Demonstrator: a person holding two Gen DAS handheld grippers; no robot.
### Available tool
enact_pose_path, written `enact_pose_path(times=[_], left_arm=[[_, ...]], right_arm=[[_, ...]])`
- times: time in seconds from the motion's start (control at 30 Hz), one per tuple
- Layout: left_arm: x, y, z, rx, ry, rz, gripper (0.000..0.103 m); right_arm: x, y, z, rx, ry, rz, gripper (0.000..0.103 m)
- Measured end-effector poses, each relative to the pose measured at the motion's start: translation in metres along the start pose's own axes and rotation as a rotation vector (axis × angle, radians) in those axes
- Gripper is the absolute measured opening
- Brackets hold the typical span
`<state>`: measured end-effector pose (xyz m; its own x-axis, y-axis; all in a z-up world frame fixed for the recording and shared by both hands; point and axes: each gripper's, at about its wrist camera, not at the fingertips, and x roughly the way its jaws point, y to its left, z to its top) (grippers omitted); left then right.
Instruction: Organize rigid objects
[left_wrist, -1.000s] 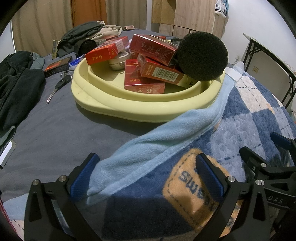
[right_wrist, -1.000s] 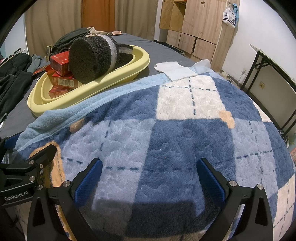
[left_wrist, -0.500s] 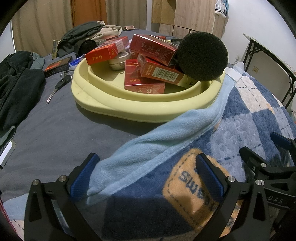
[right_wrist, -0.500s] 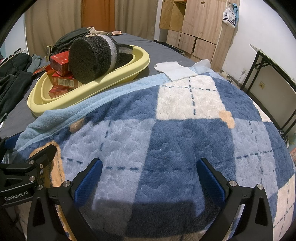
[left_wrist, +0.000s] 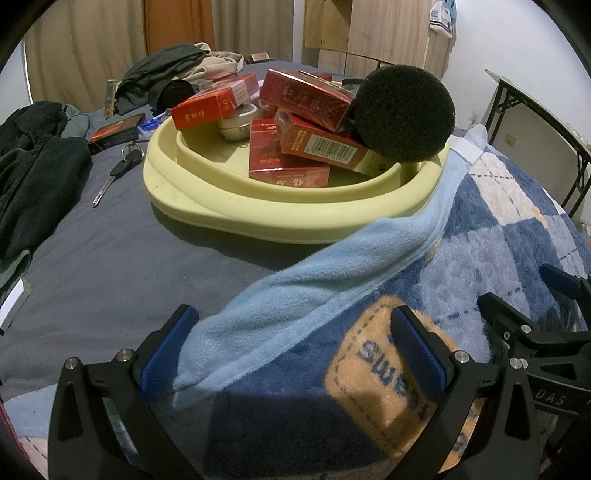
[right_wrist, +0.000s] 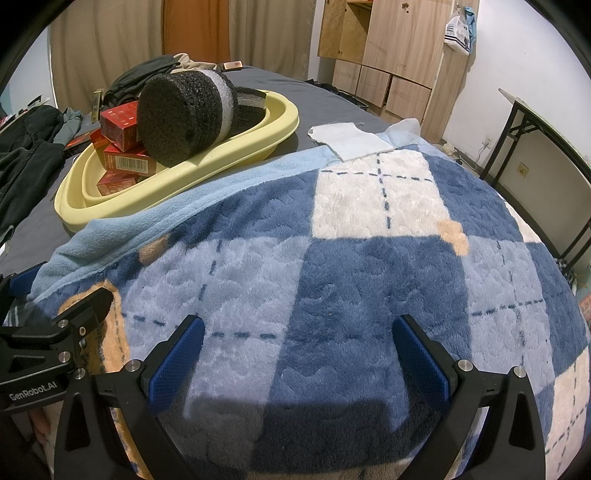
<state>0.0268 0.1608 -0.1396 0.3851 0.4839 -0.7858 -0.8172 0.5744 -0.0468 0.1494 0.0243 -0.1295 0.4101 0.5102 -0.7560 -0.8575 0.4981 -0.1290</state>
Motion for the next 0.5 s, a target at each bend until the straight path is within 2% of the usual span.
enact_pose_path(times=[0.5], left_arm=[[-0.0006,0.0002,0.0012,0.0,-0.001,0.001,0.103]], right_arm=[[0.0013,-0.0004,0.0015,0.001,0.0,0.0,0.103]])
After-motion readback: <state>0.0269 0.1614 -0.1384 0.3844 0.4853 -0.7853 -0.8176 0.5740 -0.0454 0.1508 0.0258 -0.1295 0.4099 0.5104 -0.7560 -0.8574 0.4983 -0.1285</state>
